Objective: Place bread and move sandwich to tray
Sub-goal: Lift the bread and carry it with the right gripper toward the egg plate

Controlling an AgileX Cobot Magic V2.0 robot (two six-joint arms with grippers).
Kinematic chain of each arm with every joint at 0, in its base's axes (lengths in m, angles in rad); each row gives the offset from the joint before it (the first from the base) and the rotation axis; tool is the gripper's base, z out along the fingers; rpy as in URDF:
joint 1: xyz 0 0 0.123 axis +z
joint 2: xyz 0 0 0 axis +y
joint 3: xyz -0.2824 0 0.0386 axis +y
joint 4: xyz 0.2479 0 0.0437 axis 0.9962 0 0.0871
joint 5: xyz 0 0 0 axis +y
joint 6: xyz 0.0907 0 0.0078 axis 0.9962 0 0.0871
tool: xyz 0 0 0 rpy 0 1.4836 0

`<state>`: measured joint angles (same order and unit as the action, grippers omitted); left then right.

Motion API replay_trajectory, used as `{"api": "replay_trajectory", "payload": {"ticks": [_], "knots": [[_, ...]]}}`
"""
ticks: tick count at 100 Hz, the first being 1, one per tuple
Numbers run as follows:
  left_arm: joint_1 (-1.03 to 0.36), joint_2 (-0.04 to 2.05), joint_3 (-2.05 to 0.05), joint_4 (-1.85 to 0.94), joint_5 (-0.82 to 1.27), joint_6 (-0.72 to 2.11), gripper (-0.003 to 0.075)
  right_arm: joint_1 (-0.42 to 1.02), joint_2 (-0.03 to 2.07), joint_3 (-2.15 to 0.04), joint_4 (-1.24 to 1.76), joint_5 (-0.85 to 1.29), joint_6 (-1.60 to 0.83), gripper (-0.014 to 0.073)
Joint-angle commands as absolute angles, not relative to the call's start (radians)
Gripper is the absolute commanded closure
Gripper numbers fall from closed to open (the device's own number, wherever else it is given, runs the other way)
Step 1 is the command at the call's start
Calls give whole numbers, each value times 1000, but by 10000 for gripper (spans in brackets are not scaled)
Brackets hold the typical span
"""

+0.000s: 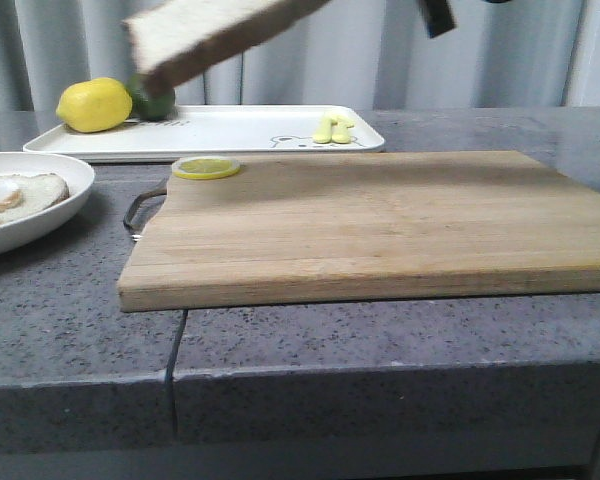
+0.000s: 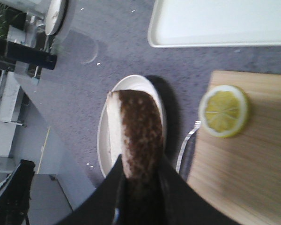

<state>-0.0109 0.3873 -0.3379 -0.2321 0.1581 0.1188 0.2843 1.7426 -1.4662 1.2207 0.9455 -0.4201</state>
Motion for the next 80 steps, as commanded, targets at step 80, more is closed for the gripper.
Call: {"api": "replay_trajectory", "payload": {"ticks": [80], "knots": [[-11, 399, -425, -245, 40, 110, 740, 704, 1969, -1638, 1475, 585, -453, 654]]}}
